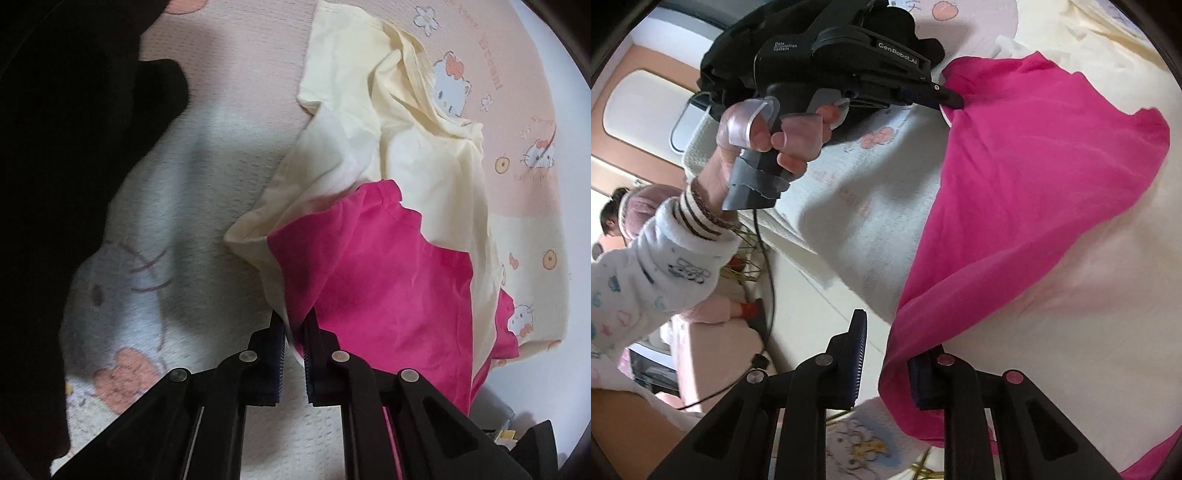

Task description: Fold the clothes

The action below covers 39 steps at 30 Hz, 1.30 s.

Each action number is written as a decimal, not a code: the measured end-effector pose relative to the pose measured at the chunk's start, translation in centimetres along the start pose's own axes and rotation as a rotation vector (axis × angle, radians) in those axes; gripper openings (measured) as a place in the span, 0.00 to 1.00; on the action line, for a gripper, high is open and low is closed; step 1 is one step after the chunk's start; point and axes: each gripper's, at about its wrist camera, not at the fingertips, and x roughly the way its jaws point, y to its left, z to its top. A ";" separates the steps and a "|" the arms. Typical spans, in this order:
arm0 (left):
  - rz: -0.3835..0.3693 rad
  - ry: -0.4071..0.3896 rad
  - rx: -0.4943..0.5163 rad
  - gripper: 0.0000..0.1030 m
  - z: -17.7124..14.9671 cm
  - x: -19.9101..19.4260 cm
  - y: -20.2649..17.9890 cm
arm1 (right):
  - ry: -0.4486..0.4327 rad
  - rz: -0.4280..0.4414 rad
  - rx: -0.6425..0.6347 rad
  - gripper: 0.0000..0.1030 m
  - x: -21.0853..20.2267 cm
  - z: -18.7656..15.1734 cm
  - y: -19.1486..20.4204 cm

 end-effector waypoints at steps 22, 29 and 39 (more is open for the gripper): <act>-0.054 0.073 -0.116 0.35 3.7 1.2 1.8 | -0.003 -0.286 0.075 0.18 -0.9 0.4 -2.2; -0.088 0.073 -0.084 0.56 4.9 2.3 0.2 | 0.002 -0.230 0.082 0.05 -0.9 0.1 -3.2; 0.055 0.062 -0.014 0.53 7.1 4.5 0.4 | 0.113 -0.363 0.219 0.05 -0.4 -1.6 -6.3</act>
